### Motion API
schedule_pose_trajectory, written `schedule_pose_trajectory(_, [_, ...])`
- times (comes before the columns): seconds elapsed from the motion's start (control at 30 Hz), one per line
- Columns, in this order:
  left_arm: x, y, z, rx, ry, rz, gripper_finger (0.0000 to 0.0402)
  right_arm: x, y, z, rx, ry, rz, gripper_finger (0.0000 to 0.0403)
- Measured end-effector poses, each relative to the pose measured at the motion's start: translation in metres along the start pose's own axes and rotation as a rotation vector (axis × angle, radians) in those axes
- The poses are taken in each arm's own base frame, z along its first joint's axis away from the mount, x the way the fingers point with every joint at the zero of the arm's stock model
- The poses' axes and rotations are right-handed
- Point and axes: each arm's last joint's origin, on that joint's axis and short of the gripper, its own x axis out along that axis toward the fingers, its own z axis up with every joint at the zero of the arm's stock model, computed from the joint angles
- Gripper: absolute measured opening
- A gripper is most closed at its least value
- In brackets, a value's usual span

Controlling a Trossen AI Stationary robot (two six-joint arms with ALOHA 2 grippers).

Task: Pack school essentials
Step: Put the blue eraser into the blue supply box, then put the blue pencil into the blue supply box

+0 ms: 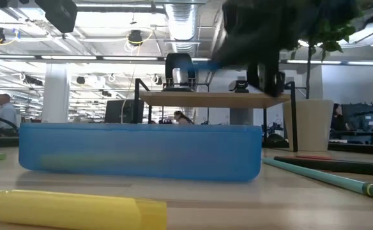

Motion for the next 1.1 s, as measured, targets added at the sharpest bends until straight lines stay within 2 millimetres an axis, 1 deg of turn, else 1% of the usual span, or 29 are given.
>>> schedule_pose_trajectory(0.1, [0.000, 0.000, -0.001, 0.003, 0.007, 0.001, 0.0138, 0.011, -0.009, 0.001, 0.020, 0.009, 0.014, 0.0000])
schedule_pose_trajectory(0.23, [0.000, 0.000, -0.001, 0.003, 0.010, 0.001, 0.0138, 0.022, -0.018, 0.005, 0.048, 0.016, 0.052, 0.0002])
schedule_pose_trajectory(0.3, [0.000, 0.000, -0.001, 0.002, 0.012, -0.004, 0.0138, 0.022, -0.022, 0.005, 0.060, 0.038, 0.042, 0.0010])
schedule_pose_trajectory(0.4, [0.000, 0.000, -0.001, 0.001, 0.013, -0.007, 0.0138, 0.025, -0.025, 0.008, 0.062, 0.033, 0.044, 0.0033])
schedule_pose_trajectory(0.6, [0.000, 0.000, -0.001, 0.001, 0.013, -0.008, 0.0138, 0.020, -0.024, 0.008, 0.044, 0.052, 0.025, 0.0093])
schedule_pose_trajectory(0.77, [0.000, 0.000, -0.001, -0.001, 0.013, -0.008, 0.0138, 0.017, -0.023, 0.009, 0.038, 0.051, 0.023, 0.0128])
schedule_pose_trajectory(0.9, [0.000, 0.000, -0.002, -0.008, 0.016, -0.007, 0.0138, 0.006, -0.019, 0.012, 0.021, 0.085, -0.013, 0.0136])
schedule_pose_trajectory(1.03, [0.000, 0.000, -0.002, -0.006, 0.022, -0.006, 0.0138, -0.020, -0.006, 0.007, -0.013, 0.127, -0.149, 0.0129])
schedule_pose_trajectory(1.1, [0.000, 0.000, -0.002, -0.006, 0.022, -0.006, 0.0138, -0.036, -0.001, 0.001, -0.030, 0.145, -0.238, 0.0124])
